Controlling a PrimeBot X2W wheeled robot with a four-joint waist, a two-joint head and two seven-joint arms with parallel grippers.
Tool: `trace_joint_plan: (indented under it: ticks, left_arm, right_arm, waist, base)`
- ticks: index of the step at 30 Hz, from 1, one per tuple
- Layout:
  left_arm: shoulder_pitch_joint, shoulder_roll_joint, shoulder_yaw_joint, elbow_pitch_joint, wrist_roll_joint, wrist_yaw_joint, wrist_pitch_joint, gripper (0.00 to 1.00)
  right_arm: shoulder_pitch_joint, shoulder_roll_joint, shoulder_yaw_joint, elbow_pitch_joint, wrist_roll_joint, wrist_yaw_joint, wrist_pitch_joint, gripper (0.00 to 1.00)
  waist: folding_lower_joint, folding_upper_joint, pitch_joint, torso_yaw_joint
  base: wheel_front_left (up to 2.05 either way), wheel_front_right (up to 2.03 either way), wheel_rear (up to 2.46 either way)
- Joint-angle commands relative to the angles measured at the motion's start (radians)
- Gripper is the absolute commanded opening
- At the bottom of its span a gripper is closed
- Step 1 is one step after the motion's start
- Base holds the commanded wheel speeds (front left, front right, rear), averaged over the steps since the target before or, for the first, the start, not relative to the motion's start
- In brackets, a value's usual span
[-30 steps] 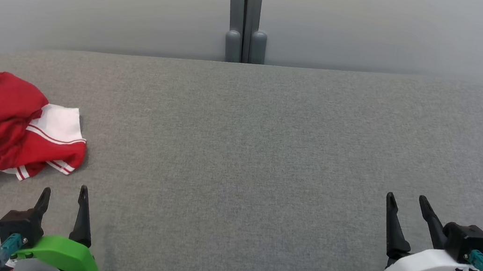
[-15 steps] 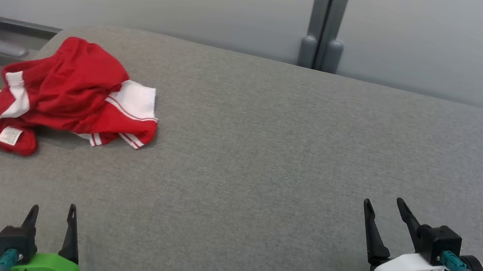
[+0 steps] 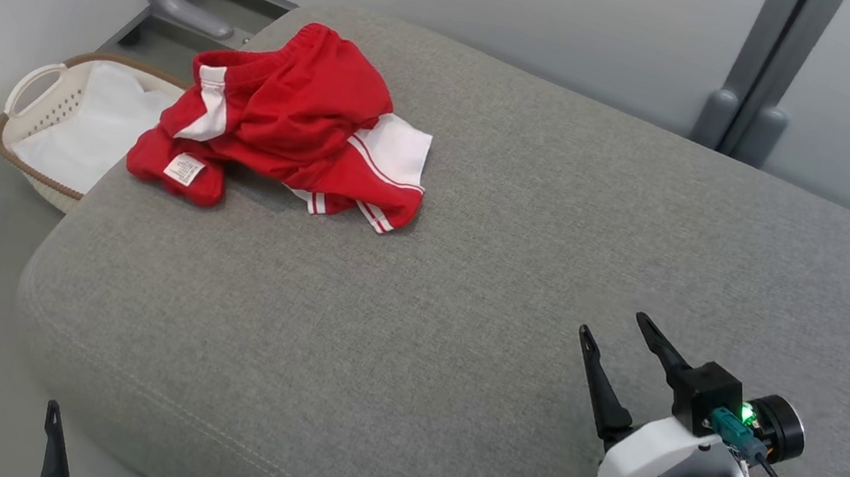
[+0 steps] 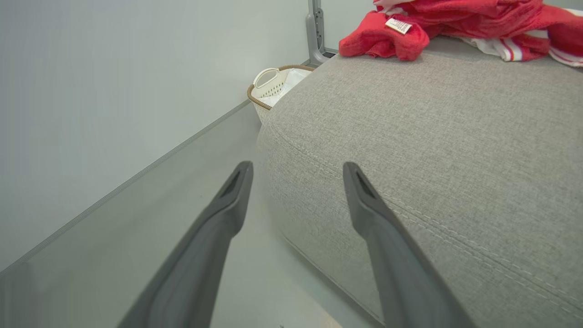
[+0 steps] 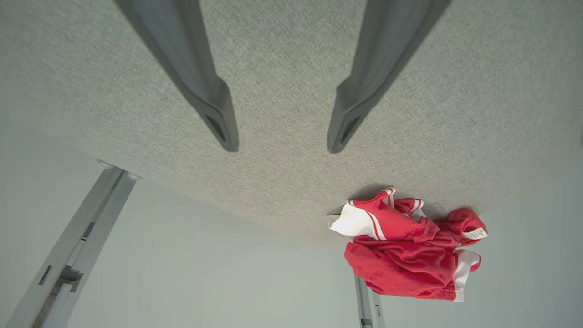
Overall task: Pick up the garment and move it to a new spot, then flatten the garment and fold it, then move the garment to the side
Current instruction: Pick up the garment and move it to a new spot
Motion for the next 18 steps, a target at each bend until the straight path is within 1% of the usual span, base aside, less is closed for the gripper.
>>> trace_joint_plan:
  ticks: [1,5,9,10,12,14,15,18]
  left_arm:
    - [0.002,-0.005,0.010,0.006,0.005,-0.016,-0.006,1.00]
    - [-0.047,-0.007,0.017,0.025,-0.017,-0.058,-0.005,1.00]
    - [-0.143,0.029,-0.011,0.067,-0.054,-0.080,-0.005,1.00]
    - [-0.172,0.040,-0.037,0.073,-0.063,-0.081,-0.005,1.00]
    - [-0.245,0.075,-0.126,0.092,-0.120,-0.082,-0.005,1.00]
    - [-0.324,0.126,-0.201,0.106,-0.179,-0.082,-0.005,1.00]
    - [-0.361,0.152,-0.240,0.117,-0.214,-0.082,-0.005,1.00]
    - [-0.469,0.216,-0.319,0.129,-0.312,-0.082,-0.005,1.00]
  right_arm:
    - [-0.012,-0.007,0.003,0.008,-0.003,-0.001,-0.006,1.00]
    - [-0.025,-0.008,-0.001,0.010,0.001,-0.001,-0.006,1.00]
    - [-0.031,-0.007,-0.023,-0.008,-0.008,-0.001,-0.006,1.00]
    - [-0.033,-0.007,-0.029,-0.012,-0.012,-0.001,-0.006,1.00]
    - [-0.035,-0.008,-0.050,-0.024,-0.022,-0.001,-0.006,1.00]
    - [-0.039,-0.007,-0.065,-0.038,-0.034,-0.001,-0.006,1.00]
    - [-0.050,-0.007,-0.065,-0.046,-0.044,-0.001,-0.006,1.00]
    - [-0.075,-0.007,-0.060,-0.062,-0.065,-0.001,-0.006,1.00]
  waist:
    - [0.0000,0.0000,0.038,0.044]
    - [0.0000,0.0000,0.054,0.043]
    - [0.0000,0.0000,0.082,0.039]
    - [0.0000,0.0000,0.090,0.038]
    - [0.0000,0.0000,0.112,0.036]
    - [0.0000,0.0000,0.136,0.034]
    - [0.0000,0.0000,0.154,0.023]
    - [0.0000,0.0000,0.208,-0.012]
  base:
    - [0.00,0.00,0.00]
    - [0.00,0.00,0.00]
    - [0.00,0.00,0.00]
    - [0.00,0.00,0.00]
    - [0.00,0.00,0.00]
    - [0.00,0.00,0.00]
    - [0.00,0.00,0.00]
    - [0.00,0.00,0.00]
